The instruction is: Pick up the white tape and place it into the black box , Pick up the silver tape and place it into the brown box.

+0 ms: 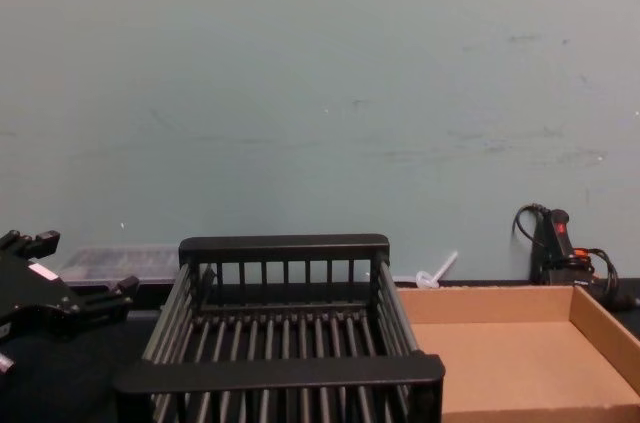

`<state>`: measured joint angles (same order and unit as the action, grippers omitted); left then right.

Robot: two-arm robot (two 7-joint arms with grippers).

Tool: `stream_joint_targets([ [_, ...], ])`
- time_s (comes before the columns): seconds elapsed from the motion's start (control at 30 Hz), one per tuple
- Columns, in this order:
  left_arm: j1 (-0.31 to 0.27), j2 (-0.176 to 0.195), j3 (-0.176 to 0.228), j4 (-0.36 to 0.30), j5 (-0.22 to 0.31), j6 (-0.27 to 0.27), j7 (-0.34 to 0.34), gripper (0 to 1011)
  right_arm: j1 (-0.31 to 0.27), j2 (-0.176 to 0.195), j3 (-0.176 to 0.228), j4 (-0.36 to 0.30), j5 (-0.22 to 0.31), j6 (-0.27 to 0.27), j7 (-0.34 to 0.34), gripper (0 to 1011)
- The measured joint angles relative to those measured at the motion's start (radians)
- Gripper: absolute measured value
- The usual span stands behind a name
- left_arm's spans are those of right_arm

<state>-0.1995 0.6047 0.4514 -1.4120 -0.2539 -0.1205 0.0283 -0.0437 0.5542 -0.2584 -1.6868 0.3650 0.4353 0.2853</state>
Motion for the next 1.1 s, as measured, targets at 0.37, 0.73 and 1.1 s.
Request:
stream_joint_targets([
  [0.37, 0.000, 0.000, 0.000, 0.000, 0.000, 0.000, 0.000, 1001, 0.000, 0.000, 0.000, -0.001, 0.000, -0.001, -0.001, 445],
  [0.73, 0.000, 0.000, 0.000, 0.000, 0.000, 0.000, 0.000, 1001, 0.000, 0.000, 0.000, -0.001, 0.000, -0.001, -0.001, 156],
  [1.1, 0.000, 0.000, 0.000, 0.000, 0.000, 0.000, 0.000, 1001, 0.000, 0.000, 0.000, -0.001, 0.000, -0.001, -0.001, 136],
])
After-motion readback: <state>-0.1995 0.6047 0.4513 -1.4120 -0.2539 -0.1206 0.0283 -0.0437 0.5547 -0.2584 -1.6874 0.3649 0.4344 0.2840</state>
